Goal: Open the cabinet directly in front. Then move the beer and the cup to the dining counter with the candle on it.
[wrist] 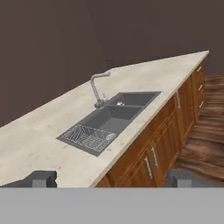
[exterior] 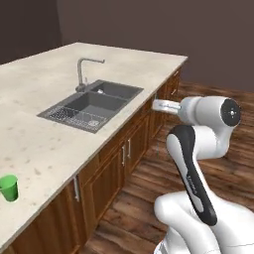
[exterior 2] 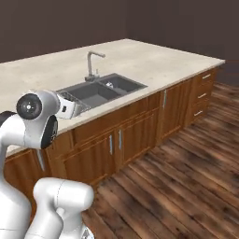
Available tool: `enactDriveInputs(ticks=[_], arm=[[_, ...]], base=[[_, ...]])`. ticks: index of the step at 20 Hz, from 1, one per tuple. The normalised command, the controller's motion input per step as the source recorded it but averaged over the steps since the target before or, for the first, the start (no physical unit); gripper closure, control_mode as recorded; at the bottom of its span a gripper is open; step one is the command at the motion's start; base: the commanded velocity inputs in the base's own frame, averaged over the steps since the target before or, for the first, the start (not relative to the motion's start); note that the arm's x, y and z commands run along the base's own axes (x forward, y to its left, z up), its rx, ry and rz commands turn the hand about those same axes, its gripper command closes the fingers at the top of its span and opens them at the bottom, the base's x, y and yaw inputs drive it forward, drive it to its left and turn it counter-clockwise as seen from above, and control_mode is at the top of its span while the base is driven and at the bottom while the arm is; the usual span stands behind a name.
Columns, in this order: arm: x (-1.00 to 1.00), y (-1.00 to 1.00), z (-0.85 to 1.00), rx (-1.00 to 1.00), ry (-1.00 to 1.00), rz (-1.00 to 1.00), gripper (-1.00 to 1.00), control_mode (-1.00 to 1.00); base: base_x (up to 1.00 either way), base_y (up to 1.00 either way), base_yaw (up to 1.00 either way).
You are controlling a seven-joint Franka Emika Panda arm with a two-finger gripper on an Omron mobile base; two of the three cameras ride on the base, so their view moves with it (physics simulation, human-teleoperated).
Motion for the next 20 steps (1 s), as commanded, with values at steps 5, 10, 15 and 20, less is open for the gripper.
enactDriveInputs(ticks=[5,10,15,20], arm=[[0.0,0.0,0.0,0.0,0.0,0.0,-1.0,1.0],[0.0,0.0,0.0,0.0,0.0,0.0,-1.0,1.0],[0.0,0.0,0.0,0.0,0.0,0.0,-1.0,1.0],[0.0,0.0,0.0,0.0,0.0,0.0,-1.0,1.0]], base=[[0.0,0.0,-1.0],[0.33,0.2,-0.91],[1.0,0.75,-0.45],[1.0,0.9,-0.34]])
